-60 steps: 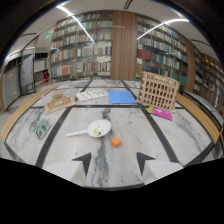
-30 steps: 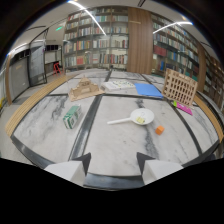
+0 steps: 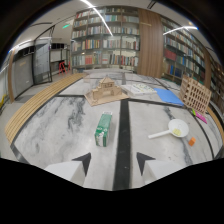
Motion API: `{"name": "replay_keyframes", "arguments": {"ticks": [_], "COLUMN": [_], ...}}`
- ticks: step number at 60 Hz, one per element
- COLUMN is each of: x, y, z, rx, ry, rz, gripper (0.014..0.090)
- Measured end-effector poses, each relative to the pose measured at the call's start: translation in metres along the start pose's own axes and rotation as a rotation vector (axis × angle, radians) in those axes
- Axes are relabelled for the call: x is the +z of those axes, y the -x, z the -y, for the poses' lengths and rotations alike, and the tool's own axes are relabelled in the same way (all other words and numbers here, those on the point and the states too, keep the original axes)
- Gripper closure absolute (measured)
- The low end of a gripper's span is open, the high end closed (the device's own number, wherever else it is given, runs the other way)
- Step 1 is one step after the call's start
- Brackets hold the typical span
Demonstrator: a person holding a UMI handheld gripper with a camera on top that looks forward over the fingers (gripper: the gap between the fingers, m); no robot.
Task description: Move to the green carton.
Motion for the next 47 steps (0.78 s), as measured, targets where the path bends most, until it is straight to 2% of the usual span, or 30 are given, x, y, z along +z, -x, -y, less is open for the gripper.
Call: {"name": "replay_keyframes", "arguments": {"ticks": [23,47], "x": [0.074,0.087], "y": [0.034,0.043], "z": [0.003,0.004], "rx": [0.022,0.017], "ry": [0.050,0.055], "rz": [-0.017,0.010], "gripper": [0.0188,0.0187]}}
